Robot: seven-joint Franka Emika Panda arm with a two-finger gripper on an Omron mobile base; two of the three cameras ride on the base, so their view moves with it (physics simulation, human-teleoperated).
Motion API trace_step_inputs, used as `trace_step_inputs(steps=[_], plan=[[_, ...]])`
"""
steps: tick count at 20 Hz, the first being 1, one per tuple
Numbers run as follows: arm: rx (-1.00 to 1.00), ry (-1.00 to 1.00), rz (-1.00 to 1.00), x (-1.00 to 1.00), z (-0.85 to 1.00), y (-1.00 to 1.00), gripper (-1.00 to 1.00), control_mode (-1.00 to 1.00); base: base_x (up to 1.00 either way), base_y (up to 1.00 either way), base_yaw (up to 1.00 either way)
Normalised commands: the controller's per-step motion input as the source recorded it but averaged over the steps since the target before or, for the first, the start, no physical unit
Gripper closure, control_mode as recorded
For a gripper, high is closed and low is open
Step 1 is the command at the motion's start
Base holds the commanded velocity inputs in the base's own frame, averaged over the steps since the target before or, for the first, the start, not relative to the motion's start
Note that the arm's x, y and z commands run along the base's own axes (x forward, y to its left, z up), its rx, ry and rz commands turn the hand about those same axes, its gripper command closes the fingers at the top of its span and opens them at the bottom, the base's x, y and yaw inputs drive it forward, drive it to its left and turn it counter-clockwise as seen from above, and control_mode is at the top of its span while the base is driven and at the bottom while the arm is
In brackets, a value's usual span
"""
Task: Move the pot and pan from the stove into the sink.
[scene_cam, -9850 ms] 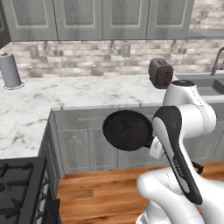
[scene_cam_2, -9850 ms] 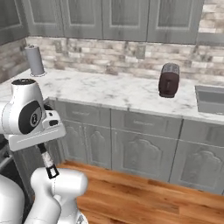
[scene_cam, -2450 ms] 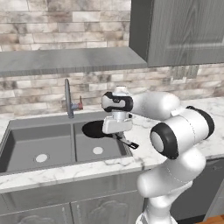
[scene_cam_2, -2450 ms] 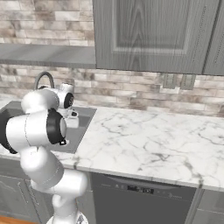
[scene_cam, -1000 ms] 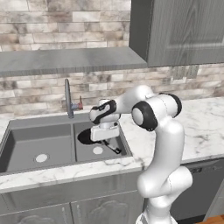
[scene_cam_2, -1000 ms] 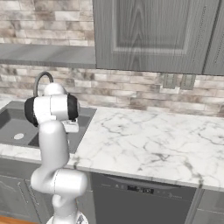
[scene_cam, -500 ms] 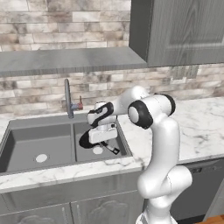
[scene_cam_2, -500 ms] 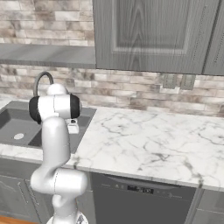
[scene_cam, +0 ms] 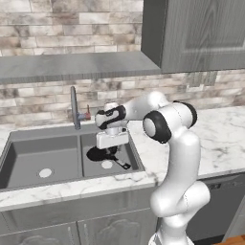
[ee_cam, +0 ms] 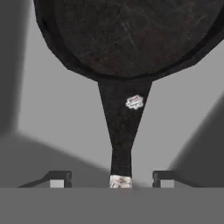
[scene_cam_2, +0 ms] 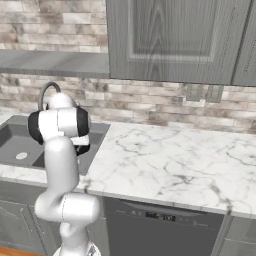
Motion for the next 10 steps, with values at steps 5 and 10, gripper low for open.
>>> trace_step_inputs(steps=[5,10], plan=[[0.03,0.02,0.0,-0.27,0.79,0.0,-1.0,-1.0,0.0,0.0,0.0],[0.01,0.0,0.0,-0.8,0.47,-0.09,-1.0,-1.0,0.0,0.0,0.0]])
